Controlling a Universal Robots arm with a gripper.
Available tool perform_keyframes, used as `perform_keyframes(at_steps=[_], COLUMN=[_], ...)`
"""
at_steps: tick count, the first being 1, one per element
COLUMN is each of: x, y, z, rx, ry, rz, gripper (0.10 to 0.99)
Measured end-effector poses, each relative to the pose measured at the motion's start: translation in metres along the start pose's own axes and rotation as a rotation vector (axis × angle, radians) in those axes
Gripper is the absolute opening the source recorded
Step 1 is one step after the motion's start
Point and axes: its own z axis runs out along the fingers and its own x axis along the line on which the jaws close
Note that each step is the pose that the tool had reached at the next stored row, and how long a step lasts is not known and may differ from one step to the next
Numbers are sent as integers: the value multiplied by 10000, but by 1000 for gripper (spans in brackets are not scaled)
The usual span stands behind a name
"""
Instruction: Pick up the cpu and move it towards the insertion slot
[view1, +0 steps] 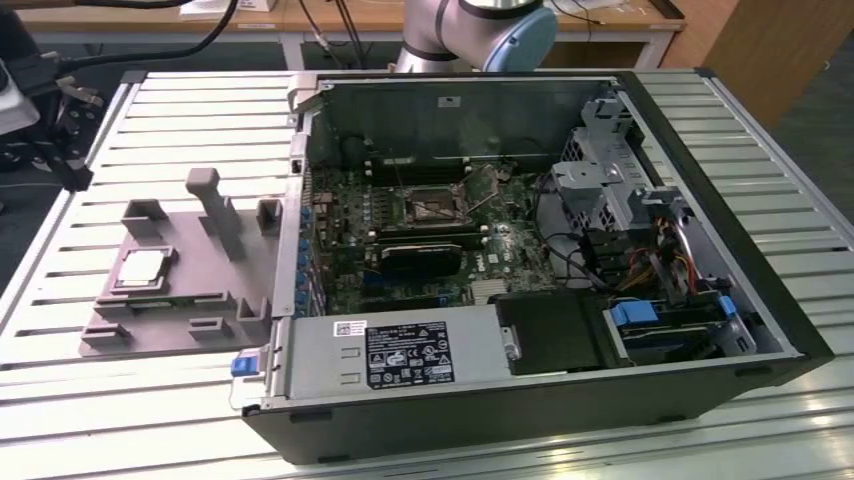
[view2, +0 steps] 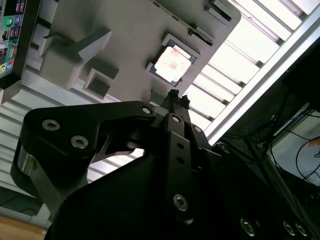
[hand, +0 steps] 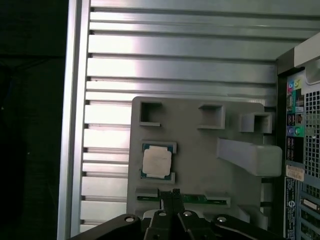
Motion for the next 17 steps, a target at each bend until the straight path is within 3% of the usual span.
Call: perform_keyframes(at_steps=[17], x=[21], y=[-11], z=[308], rx=[-1], ry=[-12], rz=[-1], gripper=[102])
